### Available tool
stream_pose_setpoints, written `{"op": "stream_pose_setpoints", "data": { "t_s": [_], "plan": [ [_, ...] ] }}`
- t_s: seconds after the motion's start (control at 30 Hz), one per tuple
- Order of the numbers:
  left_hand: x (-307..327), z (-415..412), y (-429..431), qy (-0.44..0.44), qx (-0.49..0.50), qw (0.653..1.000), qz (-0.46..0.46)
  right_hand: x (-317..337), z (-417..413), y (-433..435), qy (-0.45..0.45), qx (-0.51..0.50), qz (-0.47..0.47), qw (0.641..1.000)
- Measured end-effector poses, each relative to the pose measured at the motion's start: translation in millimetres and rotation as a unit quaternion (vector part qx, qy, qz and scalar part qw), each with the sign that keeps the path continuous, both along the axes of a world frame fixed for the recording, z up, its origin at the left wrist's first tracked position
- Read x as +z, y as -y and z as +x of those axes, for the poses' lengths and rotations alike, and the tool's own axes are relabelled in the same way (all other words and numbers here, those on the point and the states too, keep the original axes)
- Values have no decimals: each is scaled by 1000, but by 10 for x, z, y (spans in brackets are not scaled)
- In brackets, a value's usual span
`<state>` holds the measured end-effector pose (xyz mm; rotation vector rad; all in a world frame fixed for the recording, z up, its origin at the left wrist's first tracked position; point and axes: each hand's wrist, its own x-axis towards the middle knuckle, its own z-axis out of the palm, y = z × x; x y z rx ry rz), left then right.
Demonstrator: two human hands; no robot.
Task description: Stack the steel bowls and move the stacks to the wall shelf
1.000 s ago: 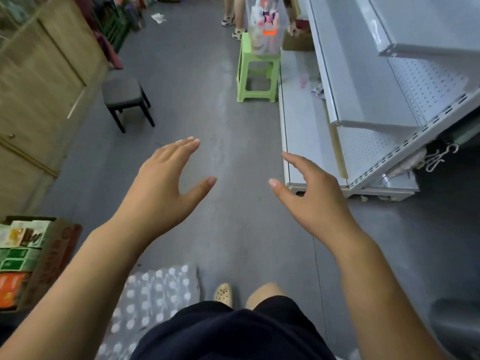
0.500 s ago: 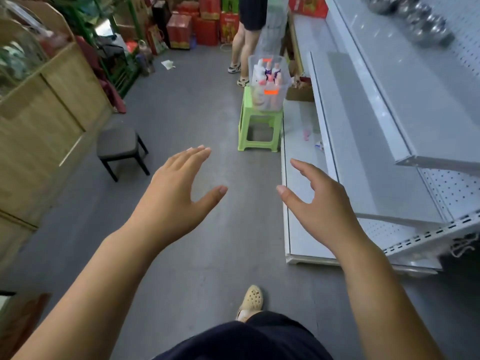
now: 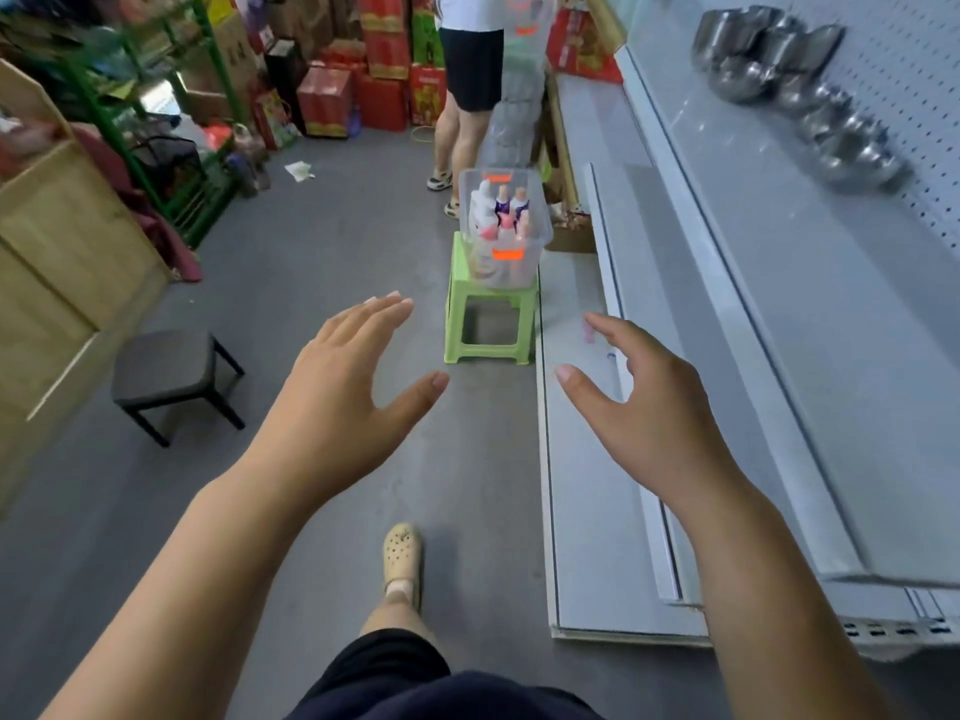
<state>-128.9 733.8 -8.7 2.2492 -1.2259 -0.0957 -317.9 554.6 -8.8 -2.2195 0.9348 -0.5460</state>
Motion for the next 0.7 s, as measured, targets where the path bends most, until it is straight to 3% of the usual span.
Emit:
{"op": "stream_pose_setpoints", "data": {
  "t_s": [0.43, 0.7],
  "plan": [
    [384, 1812, 2016, 8, -173, 984, -42, 271, 1272, 1355, 48, -188, 2, 981],
    [357, 2041, 3225, -8, -309, 950, -36, 250, 1469, 1886, 50, -304, 16, 951]
  ]
}}
